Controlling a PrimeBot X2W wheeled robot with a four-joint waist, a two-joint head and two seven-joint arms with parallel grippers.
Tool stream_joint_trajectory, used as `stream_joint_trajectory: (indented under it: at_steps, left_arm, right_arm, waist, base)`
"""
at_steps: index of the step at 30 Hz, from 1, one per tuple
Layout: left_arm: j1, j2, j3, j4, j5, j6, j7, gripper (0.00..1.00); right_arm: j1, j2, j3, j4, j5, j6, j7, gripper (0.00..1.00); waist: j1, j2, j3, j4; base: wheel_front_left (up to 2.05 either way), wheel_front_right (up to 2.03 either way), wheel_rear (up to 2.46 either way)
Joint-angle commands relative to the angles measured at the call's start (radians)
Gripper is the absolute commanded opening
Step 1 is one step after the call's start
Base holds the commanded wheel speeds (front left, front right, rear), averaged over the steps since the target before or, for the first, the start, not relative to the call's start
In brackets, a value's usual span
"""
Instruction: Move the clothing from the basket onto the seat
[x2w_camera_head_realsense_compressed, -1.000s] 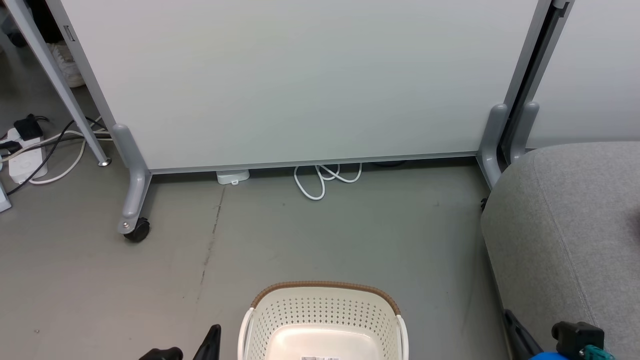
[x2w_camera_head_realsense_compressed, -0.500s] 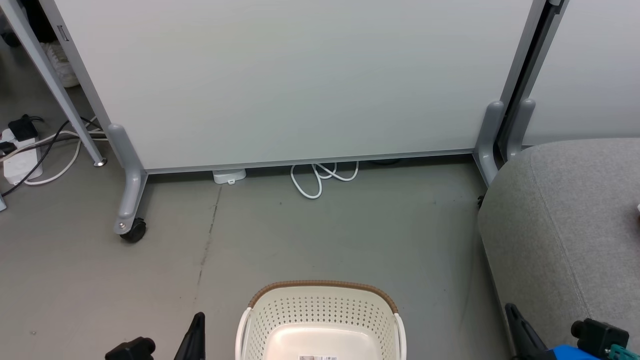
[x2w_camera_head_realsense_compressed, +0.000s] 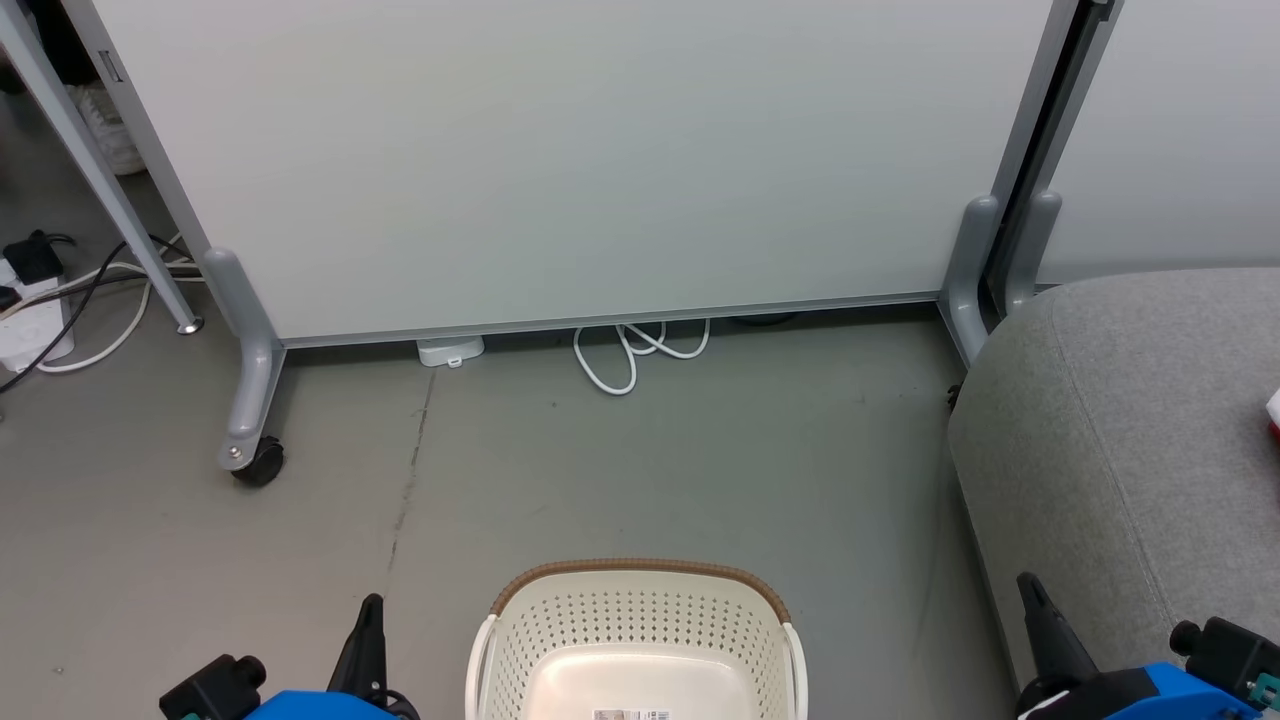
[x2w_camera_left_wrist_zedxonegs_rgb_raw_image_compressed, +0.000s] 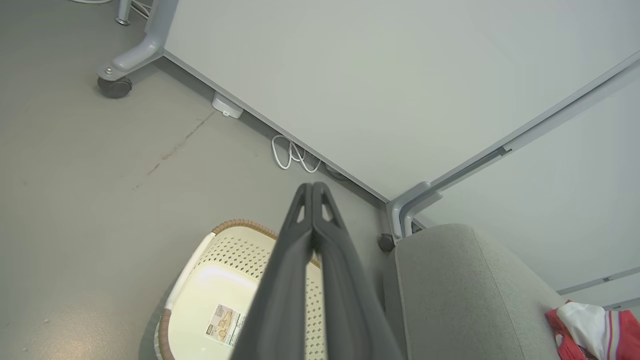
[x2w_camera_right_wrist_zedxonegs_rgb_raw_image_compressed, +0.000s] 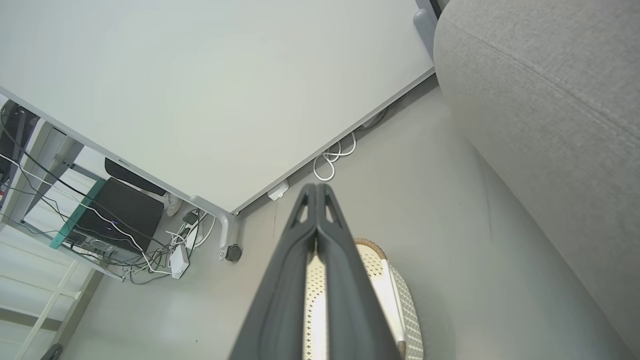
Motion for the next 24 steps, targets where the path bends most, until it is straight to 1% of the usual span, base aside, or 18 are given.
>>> stream_joint_trajectory:
  at_steps: [1, 3, 4, 7, 8, 11, 12, 14, 18, 24]
  left_arm:
    - [-0.036, 0.0, 0.017, -0.024, -0.036, 0.0, 0.01, 0.0]
    - [-0.037, -0.001, 0.02, -0.027, -0.048, 0.0, 0.014, 0.0]
    - [-0.039, -0.002, 0.028, -0.033, -0.072, -0.001, 0.021, 0.0]
    - [-0.041, -0.003, 0.035, -0.038, -0.095, -0.001, 0.028, 0.0]
    - [-0.043, -0.005, 0.042, -0.044, -0.118, -0.001, 0.035, 0.0]
    - [-0.046, -0.006, 0.048, -0.05, -0.14, -0.001, 0.042, 0.0]
    - [-0.049, -0.007, 0.055, -0.055, -0.162, -0.001, 0.049, 0.0]
    - [-0.05, -0.008, 0.058, -0.058, -0.173, -0.001, 0.052, 0.0]
    - [-0.055, -0.01, 0.074, -0.071, -0.225, -0.001, 0.068, 0.0]
    - [-0.059, -0.013, 0.089, -0.083, -0.274, -0.001, 0.083, 0.0]
  right_arm:
    - [-0.027, -0.007, -0.004, -0.018, 0.046, 0.0, 0.005, 0.0]
    - [-0.029, -0.007, -0.004, -0.019, 0.06, 0.0, 0.007, 0.0]
    - [-0.033, -0.007, -0.005, -0.02, 0.088, 0.0, 0.01, 0.0]
    - [-0.037, -0.007, -0.006, -0.021, 0.115, 0.0, 0.012, 0.0]
    - [-0.04, -0.008, -0.006, -0.022, 0.142, 0.0, 0.016, 0.0]
    - [-0.044, -0.008, -0.007, -0.023, 0.168, 0.0, 0.019, 0.0]
    - [-0.047, -0.008, -0.008, -0.024, 0.193, 0.0, 0.021, 0.0]
    - [-0.049, -0.009, -0.008, -0.024, 0.206, 0.0, 0.023, 0.0]
    - [-0.057, -0.009, -0.01, -0.027, 0.268, 0.0, 0.03, 0.0]
    - [-0.063, -0.01, -0.012, -0.029, 0.326, 0.0, 0.036, 0.0]
  waist:
    - [0.0, -0.0001, 0.001, -0.002]
    - [0.0, -0.0001, 0.001, -0.002]
    - [0.0, -0.0001, 0.002, -0.004]
    - [0.0, -0.0001, 0.002, -0.006]
    - [0.0, -0.0001, 0.003, -0.007]
    - [0.0, -0.0001, 0.004, -0.009]
    - [0.0, -0.0001, 0.004, -0.01]
    - [0.0, -0.0001, 0.004, -0.011]
    - [-0.0001, -0.0001, 0.006, -0.015]
    - [-0.0001, -0.0001, 0.008, -0.019]
  base:
    - [0.0, 0.0, 0.0]
    - [0.0, 0.0, 0.0]
    - [0.0, 0.0, 0.0]
    - [0.0, 0.0, 0.0]
    - [0.0, 0.0, 0.0]
    - [0.0, 0.0, 0.0]
    - [0.0, 0.0, 0.0]
    - [0.0, 0.0, 0.0]
    - [0.0, 0.0, 0.0]
    - [0.0, 0.0, 0.0]
